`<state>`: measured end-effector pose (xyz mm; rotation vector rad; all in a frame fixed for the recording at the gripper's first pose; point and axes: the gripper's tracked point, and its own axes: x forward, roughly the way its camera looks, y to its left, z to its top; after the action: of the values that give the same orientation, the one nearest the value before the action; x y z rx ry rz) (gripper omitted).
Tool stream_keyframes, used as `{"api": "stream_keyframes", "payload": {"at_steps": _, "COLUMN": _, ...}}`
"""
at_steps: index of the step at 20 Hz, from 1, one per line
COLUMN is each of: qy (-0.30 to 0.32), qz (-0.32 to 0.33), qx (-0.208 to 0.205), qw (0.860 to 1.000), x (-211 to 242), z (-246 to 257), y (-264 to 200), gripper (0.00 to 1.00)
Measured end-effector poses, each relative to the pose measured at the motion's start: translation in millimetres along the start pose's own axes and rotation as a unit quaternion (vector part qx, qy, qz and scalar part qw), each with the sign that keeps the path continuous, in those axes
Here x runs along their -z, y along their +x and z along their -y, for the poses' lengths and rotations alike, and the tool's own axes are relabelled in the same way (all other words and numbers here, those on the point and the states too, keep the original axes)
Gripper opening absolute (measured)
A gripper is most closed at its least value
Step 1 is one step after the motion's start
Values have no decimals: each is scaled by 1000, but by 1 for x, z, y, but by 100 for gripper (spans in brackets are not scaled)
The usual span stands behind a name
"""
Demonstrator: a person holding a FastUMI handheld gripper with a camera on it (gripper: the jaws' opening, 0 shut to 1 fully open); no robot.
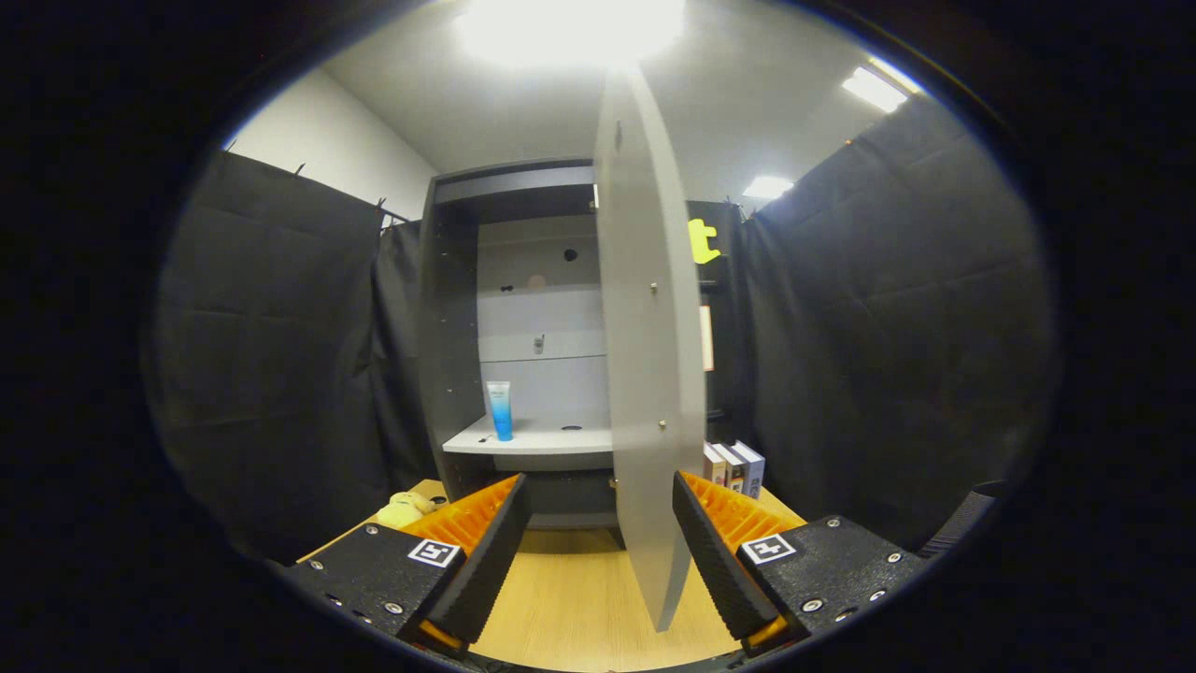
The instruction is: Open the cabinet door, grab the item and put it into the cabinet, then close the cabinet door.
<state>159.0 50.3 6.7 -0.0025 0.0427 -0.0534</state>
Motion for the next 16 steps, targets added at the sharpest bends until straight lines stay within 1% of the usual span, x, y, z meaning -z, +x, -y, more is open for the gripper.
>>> {"api": "stream_keyframes", "payload": {"at_steps": 4, "qy": 10, "qz": 4, "qx": 42, "qw": 999, "x": -8, "z": 42, "y": -5, "gripper": 93}}
{"api": "stream_keyframes", "payload": {"at_steps": 8, "qy": 17, "qz": 21, "qx": 90, "qw": 996, "x": -27, "z": 85, "y": -3, "gripper": 93}}
{"api": "stream_keyframes", "payload": {"at_steps": 12, "qy": 17, "qz": 38, "qx": 133, "qw": 990, "x": -50, "z": 122, "y": 9, "gripper": 93}}
{"api": "stream_keyframes", "payload": {"at_steps": 16, "qy": 32, "qz": 36, "qx": 160, "qw": 986, "x": -61, "z": 146, "y": 34, "gripper": 93}}
